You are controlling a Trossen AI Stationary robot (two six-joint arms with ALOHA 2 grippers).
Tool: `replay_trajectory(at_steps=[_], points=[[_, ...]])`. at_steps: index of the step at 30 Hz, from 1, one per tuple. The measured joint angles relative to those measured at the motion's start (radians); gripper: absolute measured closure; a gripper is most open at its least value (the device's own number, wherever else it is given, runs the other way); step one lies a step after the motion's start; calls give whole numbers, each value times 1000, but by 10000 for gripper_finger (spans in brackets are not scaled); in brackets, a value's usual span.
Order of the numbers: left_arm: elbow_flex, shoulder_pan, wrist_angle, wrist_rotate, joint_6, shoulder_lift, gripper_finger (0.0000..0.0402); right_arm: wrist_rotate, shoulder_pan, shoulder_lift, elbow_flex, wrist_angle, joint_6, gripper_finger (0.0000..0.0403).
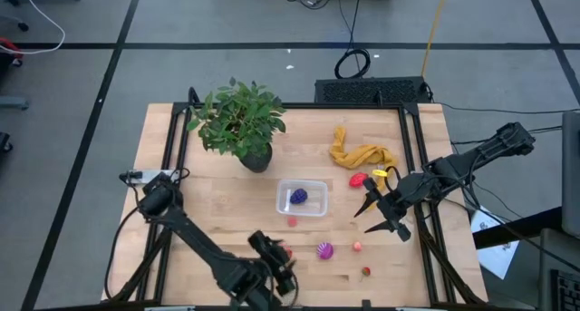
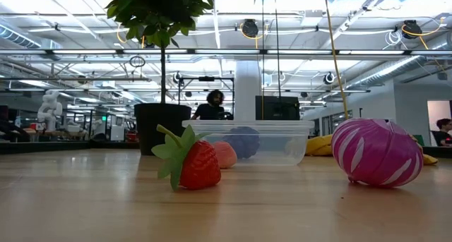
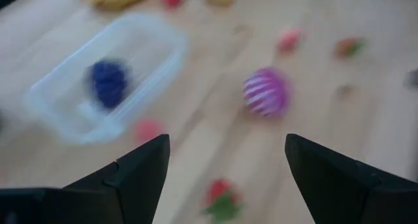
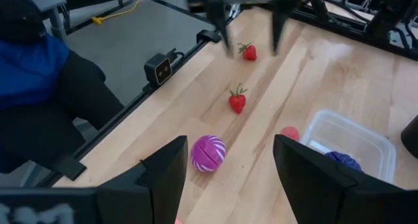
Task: Pick and placing Produce into tupperware
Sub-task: Put the top peach into the bin
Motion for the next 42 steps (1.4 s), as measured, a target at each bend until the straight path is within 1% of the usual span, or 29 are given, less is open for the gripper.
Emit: replay_trajectory(at_steps=[1,3,5,9,12,14,16,18,22,25,27,29,32,33,35,38,40,42], points=[[-5,-5,-41,-3,-53,-11,94,0,0,0,0,-1,8,184],[-31,-38,-85,-65,-136,-40,93,0,0,0,0,0,23,184],[-86,-80,-93,-122,-206,-68,94,0,0,-1,0,0,19,184],[-236,-138,-44,-136,-377,-126,94,0,0,-2,0,14,13,184],[-326,-144,23,-143,-410,-151,94,4,0,-3,0,18,8,184],[-367,-132,37,-125,-395,-169,94,25,0,-4,0,38,13,184],[-411,-113,76,-86,-375,-183,94,47,0,-5,0,49,22,184],[-471,-94,111,-75,-350,-192,94,50,0,-6,0,59,24,184],[-594,-70,271,-72,-298,-232,94,49,0,-6,0,60,25,184],[-697,-44,480,-40,-206,-258,94,49,0,-6,0,63,25,184],[-766,-26,552,-31,-132,-292,94,49,0,-7,0,74,25,184],[-814,-3,679,-20,-86,-315,94,49,0,-8,0,75,29,184],[-878,31,709,0,-37,-348,93,54,0,-11,0,75,50,184],[-883,42,745,26,-33,-344,94,55,0,-11,0,75,58,184],[-895,52,727,37,-31,-359,93,55,0,-11,0,74,70,184],[-888,62,753,76,-20,-352,94,56,0,-10,0,64,81,184],[-894,62,734,59,4,-352,94,57,0,-10,0,67,79,184],[-891,63,751,31,21,-351,93,57,0,-10,0,66,79,184]])
